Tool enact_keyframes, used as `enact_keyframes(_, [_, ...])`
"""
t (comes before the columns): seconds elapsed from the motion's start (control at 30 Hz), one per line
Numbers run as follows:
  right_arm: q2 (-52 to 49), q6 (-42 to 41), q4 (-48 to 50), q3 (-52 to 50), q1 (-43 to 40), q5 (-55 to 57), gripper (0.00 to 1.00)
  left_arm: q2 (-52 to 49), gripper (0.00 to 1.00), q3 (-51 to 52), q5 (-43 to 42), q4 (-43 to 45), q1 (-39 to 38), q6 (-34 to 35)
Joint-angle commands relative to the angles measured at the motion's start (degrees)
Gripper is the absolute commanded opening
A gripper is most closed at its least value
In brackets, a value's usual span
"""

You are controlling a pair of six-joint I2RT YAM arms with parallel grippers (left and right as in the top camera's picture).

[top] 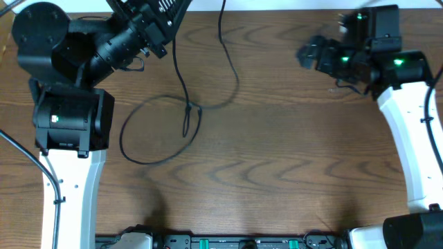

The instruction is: Untangle cables

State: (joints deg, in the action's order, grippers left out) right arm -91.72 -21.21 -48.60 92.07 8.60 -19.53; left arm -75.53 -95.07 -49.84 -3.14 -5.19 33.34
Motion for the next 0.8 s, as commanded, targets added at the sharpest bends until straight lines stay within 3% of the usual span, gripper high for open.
enact_keyframes(0.0, [0.4,17.6,2.2,0.0,3.7,-11.3,0.99,0.3,0.07,-0.3,-1.8,4.0,0.0,8.0])
enact_keyframes(0.1, [0.4,22.7,3.6,0.0,7.0,-11.3,0.98,0.3,0.07,-0.3,-1.8,9.9,0.0,14.3])
enact_keyframes(0.23, [0.4,28.9,3.7,0.0,10.4,-11.3,0.87,0.3,0.07,-0.3,-1.2,16.9,0.0,18.3])
enact_keyframes(0.4, [0.4,30.2,5.5,0.0,12.2,-11.3,0.82,0.3,0.07,-0.3,0.9,17.9,0.0,22.0])
enact_keyframes(0.57, [0.4,30.3,5.1,0.0,12.1,-9.8,0.84,0.3,0.07,-0.3,1.4,17.6,0.0,21.8])
enact_keyframes(0.63, [0.4,30.2,4.6,0.0,12.1,-8.1,0.99,0.3,0.08,-0.3,1.2,15.8,0.0,20.5])
enact_keyframes(0.77, [0.4,24.4,3.6,0.0,12.1,-2.8,0.99,0.3,0.07,-0.3,1.2,4.3,0.0,12.1])
